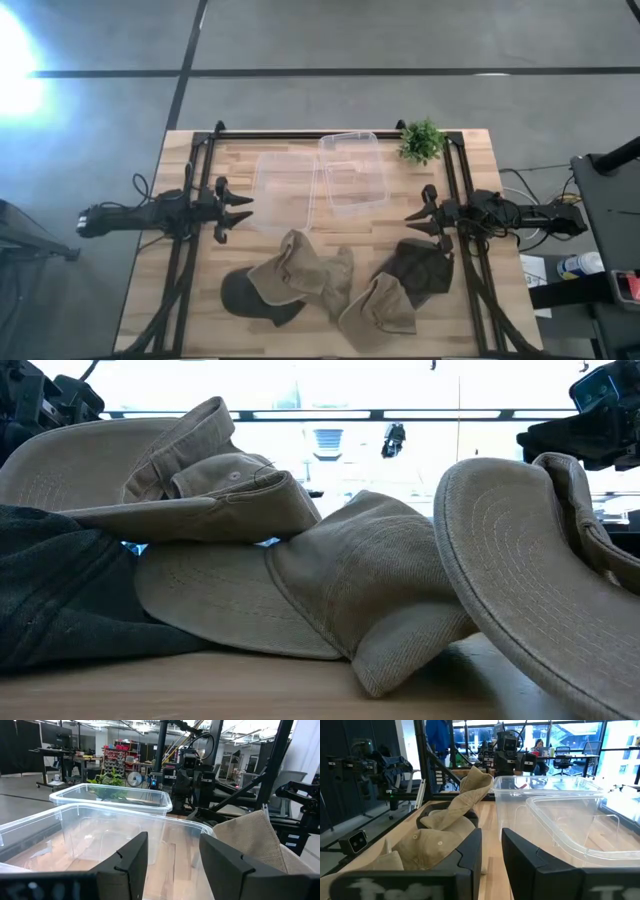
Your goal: Pick & Place hat
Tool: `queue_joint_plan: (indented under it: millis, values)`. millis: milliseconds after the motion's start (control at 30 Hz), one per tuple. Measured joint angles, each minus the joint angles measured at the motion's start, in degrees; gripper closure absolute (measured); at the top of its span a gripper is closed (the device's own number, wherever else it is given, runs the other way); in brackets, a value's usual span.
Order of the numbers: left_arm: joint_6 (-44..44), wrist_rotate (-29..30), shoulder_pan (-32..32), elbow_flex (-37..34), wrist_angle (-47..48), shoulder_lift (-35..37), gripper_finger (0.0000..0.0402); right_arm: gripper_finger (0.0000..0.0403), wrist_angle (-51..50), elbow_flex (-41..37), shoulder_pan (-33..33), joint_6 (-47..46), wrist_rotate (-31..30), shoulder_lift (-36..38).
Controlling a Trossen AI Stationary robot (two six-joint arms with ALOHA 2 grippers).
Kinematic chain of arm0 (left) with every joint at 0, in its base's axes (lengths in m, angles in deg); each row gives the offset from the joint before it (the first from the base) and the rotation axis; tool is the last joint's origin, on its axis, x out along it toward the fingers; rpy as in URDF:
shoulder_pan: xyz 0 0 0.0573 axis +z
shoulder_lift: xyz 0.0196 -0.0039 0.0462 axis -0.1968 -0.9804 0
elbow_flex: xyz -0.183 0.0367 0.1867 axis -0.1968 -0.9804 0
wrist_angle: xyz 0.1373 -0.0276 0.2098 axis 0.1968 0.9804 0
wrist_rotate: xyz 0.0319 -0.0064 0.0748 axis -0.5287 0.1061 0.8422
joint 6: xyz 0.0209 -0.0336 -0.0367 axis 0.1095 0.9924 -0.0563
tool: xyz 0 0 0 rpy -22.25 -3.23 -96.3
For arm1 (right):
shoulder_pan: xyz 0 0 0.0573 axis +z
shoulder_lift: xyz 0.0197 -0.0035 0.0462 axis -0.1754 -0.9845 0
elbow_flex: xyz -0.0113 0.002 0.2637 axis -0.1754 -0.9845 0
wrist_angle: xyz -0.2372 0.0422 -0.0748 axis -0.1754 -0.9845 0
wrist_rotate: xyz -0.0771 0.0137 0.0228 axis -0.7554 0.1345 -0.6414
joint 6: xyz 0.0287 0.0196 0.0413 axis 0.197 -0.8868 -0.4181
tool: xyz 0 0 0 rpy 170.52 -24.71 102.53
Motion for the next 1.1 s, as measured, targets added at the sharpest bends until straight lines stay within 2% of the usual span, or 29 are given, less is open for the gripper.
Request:
queue_joint_plan:
  millis: [133, 300, 467, 667, 767, 867, 1000, 1100]
  values:
    - [0.0, 0.0, 0.0, 0.0, 0.0, 0.0, 0.0229, 0.0330, -0.2, 0.0, 0.0, -2.1, -2.3, 0.0]
    - [0.0, 0.0, 0.0, 0.0, 0.0, 0.0, 0.0229, 0.0330, -0.3, 0.0, 0.0, -22.0, -2.4, 0.0]
    - [0.0, 0.0, 0.0, 0.0, 0.0, 0.0, 0.0229, 0.0330, -0.2, 0.0, 0.0, -32.7, -6.8, 0.0]
    - [0.0, 0.0, 0.0, 0.0, 0.0, 0.0, 0.0229, 0.0330, -0.1, 0.0, 0.0, -45.5, -7.9, 0.0]
    - [0.0, 0.0, 0.0, 0.0, 0.0, 0.0, 0.0229, 0.0330, 0.1, 0.0, 0.0, -52.3, -11.4, 0.0]
    - [0.0, 0.0, 0.0, 0.0, 0.0, 0.0, 0.0229, 0.0330, 0.8, 0.0, 0.0, -54.0, -13.0, 0.0]
    - [0.0, 0.0, 0.0, 0.0, 0.0, 0.0, 0.0229, 0.0330, 1.7, 0.0, 0.1, -58.3, -18.9, -0.7]
    - [0.0, 0.0, 0.0, 0.0, 0.0, 0.0, 0.0229, 0.0330, 8.8, 0.0, 0.5, -59.4, -19.4, -2.4]
